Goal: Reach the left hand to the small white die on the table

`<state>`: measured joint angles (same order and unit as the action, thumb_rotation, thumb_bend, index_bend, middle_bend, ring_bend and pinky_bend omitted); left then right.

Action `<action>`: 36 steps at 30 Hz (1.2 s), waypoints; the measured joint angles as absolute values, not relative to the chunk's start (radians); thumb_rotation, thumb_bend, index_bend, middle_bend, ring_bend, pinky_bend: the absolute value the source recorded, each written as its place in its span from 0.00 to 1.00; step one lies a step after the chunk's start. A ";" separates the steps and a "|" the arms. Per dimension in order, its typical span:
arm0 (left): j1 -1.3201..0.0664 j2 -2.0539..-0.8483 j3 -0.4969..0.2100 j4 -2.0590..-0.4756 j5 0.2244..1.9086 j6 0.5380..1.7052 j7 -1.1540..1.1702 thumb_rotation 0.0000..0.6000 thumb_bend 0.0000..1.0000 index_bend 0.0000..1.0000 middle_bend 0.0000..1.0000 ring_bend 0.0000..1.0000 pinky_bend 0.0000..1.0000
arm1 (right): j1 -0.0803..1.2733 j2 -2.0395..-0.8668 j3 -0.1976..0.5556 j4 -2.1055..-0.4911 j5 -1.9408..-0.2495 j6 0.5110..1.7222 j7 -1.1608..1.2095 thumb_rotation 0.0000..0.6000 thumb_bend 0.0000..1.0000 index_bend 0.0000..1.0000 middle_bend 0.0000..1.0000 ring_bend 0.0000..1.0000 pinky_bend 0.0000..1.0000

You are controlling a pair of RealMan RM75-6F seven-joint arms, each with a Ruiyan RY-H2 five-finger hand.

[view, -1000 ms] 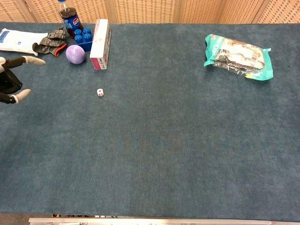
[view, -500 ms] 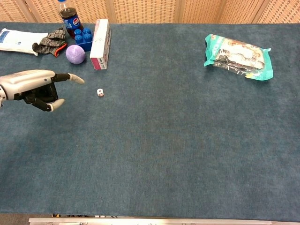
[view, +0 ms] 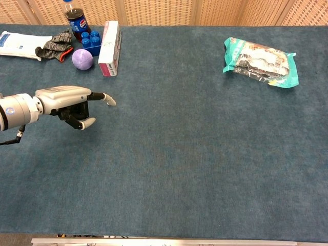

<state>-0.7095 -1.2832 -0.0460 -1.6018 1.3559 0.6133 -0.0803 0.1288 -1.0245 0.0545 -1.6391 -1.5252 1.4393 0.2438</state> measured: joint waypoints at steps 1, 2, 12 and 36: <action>-0.714 -1.289 -0.046 -1.597 1.347 0.610 -0.070 1.00 0.52 0.15 0.98 0.99 1.00 | 0.128 -1.025 0.054 -1.638 -1.525 1.440 0.246 1.00 0.37 0.15 0.34 0.31 0.32; -0.718 -1.294 -0.046 -1.593 1.337 0.606 -0.059 1.00 0.52 0.15 0.98 0.99 1.00 | 0.127 -1.025 0.054 -1.636 -1.526 1.441 0.248 1.00 0.37 0.15 0.34 0.31 0.32; -0.748 -1.345 -0.036 -1.549 1.214 0.592 0.033 1.00 0.52 0.15 0.98 0.99 1.00 | 0.121 -1.028 0.053 -1.623 -1.527 1.444 0.263 1.00 0.37 0.15 0.34 0.31 0.32; -0.774 -1.357 -0.018 -1.500 1.052 0.614 0.106 1.00 0.52 0.15 0.98 0.99 1.00 | 0.112 -1.027 0.053 -1.616 -1.530 1.451 0.274 1.00 0.37 0.15 0.34 0.31 0.32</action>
